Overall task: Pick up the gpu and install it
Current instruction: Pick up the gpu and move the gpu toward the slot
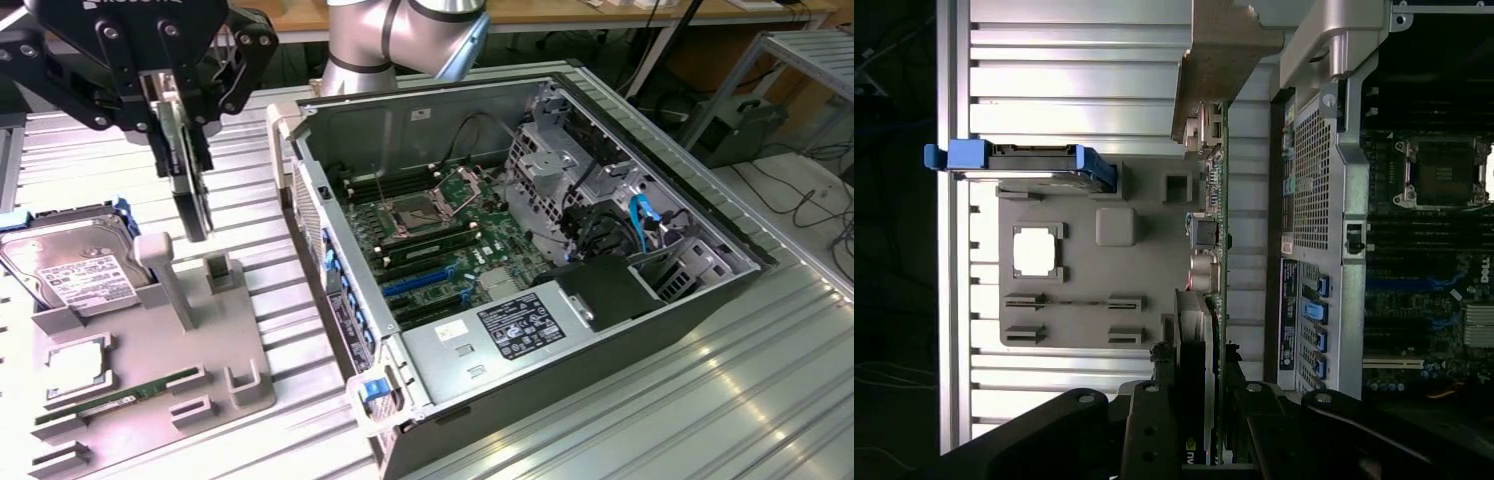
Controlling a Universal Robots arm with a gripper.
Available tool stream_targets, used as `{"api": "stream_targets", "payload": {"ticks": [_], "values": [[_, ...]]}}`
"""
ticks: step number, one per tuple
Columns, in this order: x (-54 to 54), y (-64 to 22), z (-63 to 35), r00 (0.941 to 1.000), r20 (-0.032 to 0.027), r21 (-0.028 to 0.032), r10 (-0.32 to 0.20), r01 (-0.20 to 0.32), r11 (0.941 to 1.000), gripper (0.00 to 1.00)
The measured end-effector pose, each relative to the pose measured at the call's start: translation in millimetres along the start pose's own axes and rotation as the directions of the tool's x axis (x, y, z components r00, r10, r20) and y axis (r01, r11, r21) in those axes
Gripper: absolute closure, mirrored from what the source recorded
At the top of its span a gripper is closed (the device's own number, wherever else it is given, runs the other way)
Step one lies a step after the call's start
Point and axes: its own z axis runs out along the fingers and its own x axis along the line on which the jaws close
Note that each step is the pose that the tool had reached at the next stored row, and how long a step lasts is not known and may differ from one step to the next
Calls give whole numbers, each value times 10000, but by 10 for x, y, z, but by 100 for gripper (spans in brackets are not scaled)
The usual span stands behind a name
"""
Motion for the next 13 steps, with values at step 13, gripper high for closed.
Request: {"api": "stream_targets", "payload": {"ticks": [13], "values": [[-76,-1,-1,10000,-1,0,0,0,10000,73]]}}
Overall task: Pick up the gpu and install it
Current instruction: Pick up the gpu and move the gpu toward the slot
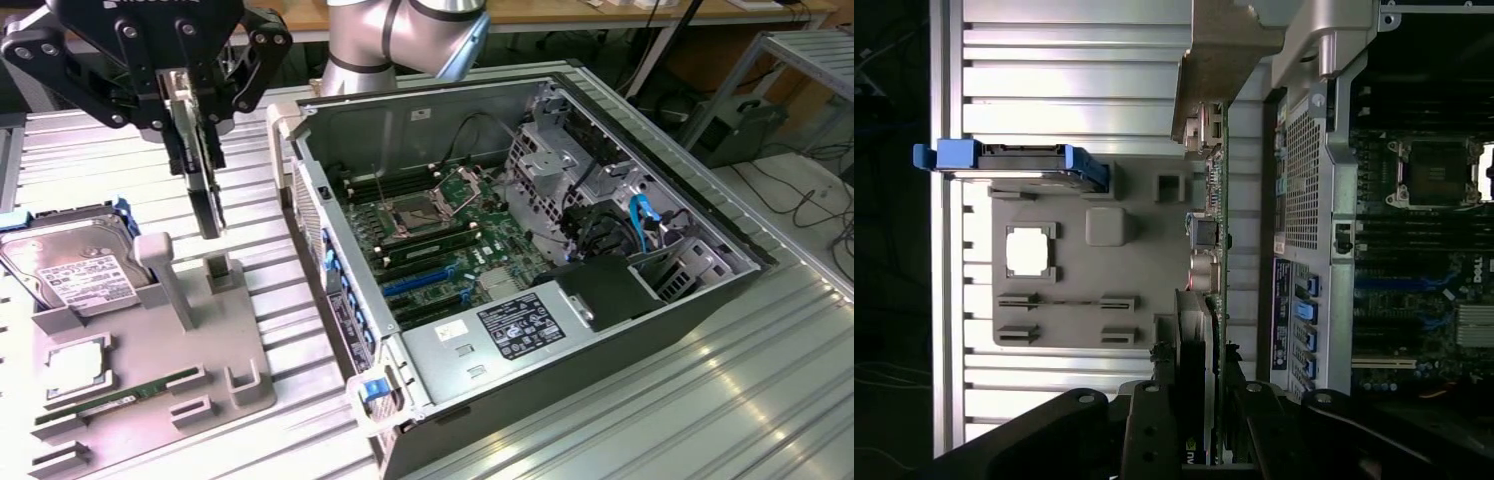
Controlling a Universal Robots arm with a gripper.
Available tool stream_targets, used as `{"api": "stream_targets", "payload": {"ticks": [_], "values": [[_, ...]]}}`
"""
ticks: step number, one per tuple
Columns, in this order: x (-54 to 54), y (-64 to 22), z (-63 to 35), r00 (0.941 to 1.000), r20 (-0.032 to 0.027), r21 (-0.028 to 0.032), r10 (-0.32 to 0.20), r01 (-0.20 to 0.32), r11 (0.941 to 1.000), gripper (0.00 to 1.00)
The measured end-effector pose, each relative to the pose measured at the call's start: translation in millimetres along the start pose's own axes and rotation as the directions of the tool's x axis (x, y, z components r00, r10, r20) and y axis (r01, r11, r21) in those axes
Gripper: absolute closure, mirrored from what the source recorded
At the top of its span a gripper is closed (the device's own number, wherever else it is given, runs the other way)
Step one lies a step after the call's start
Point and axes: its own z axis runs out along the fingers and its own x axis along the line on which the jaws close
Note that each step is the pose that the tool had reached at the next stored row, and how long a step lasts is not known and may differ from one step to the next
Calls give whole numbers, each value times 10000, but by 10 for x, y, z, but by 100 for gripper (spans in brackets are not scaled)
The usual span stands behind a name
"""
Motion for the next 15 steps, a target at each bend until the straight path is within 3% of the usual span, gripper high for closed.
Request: {"api": "stream_targets", "payload": {"ticks": [15], "values": [[-102,-2,-1,10000,1,0,0,0,10000,73]]}}
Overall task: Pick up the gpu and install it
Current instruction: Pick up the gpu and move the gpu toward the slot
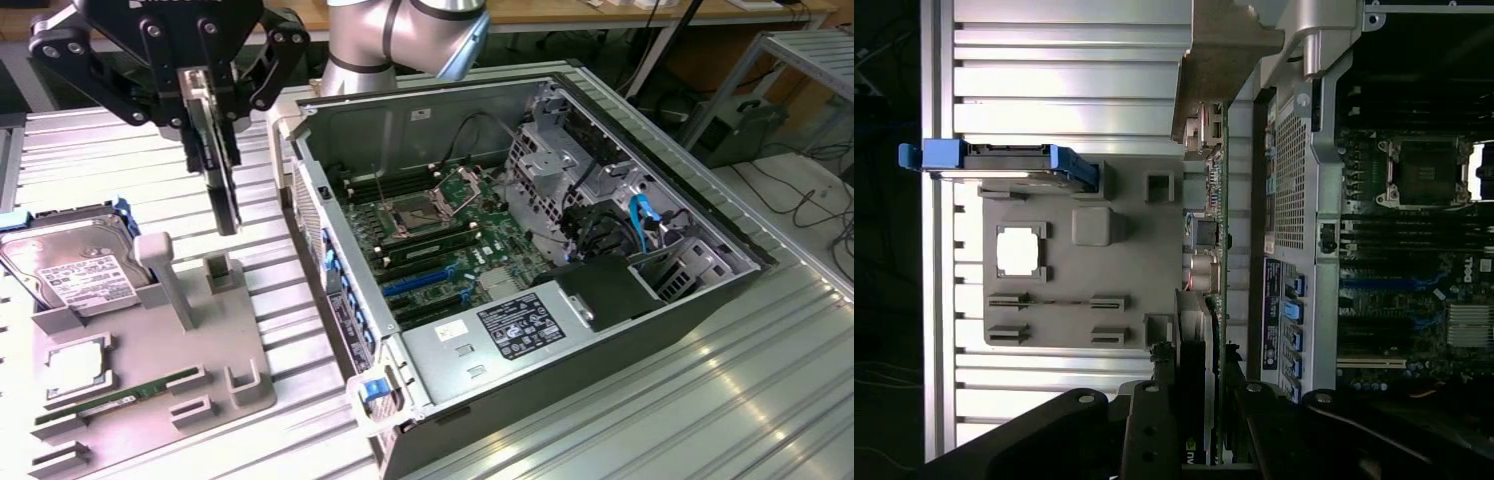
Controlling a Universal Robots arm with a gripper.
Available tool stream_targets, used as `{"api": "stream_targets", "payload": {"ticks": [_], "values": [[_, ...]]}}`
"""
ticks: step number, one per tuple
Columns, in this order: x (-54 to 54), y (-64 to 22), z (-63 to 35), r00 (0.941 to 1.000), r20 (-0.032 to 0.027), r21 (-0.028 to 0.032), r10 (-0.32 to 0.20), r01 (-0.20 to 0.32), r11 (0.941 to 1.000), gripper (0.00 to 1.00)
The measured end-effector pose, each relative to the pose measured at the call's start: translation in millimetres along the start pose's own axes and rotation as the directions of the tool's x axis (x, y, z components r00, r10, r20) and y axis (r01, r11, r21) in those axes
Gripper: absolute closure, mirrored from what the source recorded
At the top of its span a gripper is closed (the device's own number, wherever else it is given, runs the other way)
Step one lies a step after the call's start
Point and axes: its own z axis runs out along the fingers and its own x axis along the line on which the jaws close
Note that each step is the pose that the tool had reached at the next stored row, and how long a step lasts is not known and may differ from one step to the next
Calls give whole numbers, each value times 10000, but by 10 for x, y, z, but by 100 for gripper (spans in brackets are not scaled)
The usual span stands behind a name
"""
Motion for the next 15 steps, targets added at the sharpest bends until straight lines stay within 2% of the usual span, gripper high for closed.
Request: {"api": "stream_targets", "payload": {"ticks": [15], "values": [[-94,-2,-1,10000,0,0,0,0,10000,73]]}}
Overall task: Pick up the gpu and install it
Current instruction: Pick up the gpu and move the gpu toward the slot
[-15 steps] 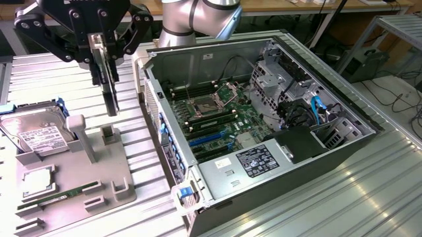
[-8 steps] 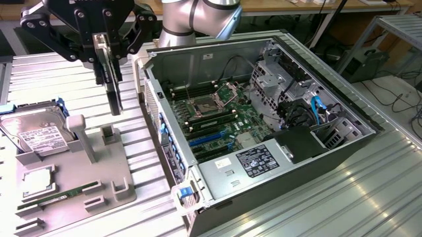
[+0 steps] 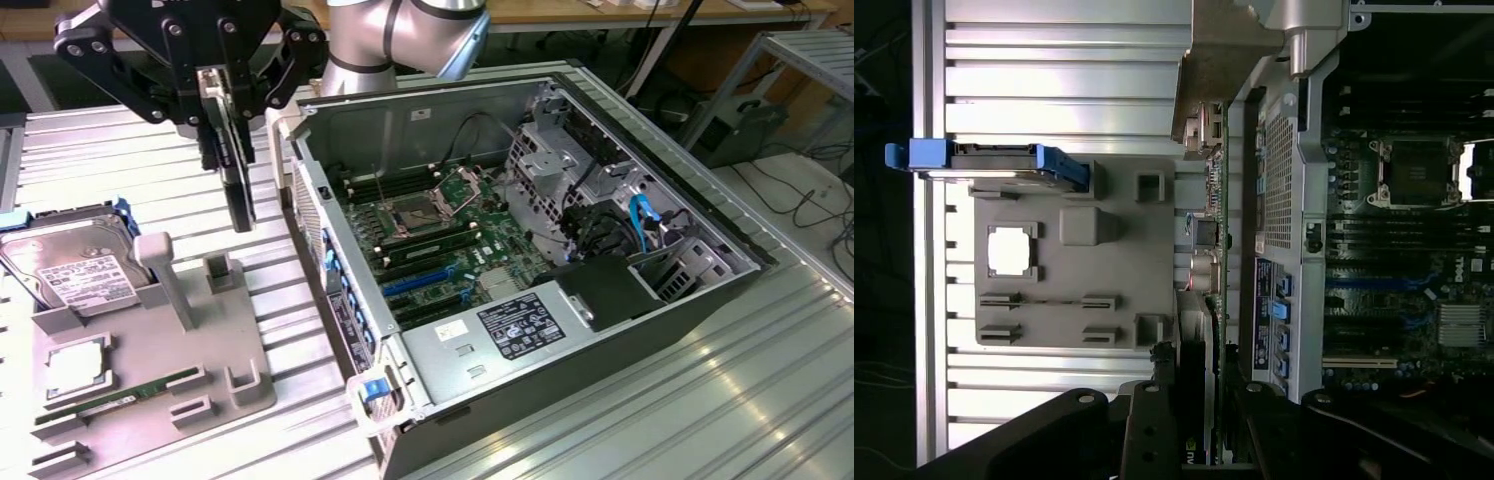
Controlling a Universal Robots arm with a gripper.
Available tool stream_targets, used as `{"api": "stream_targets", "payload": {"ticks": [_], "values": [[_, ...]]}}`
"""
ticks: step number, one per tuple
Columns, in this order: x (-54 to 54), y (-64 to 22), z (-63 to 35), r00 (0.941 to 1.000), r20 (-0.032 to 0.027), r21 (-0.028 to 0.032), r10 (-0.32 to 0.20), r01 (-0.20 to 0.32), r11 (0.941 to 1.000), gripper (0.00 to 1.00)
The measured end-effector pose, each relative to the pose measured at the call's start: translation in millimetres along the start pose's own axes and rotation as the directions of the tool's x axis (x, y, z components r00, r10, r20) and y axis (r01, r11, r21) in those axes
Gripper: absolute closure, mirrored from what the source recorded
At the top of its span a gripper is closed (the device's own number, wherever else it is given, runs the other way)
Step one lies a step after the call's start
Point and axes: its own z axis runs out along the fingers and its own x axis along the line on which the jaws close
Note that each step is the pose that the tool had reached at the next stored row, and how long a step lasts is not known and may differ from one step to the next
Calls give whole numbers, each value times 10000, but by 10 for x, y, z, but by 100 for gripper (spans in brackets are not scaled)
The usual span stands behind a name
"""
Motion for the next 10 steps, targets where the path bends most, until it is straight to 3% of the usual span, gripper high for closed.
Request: {"api": "stream_targets", "payload": {"ticks": [10], "values": [[-64,-2,0,10000,0,-1,0,0,10000,73]]}}
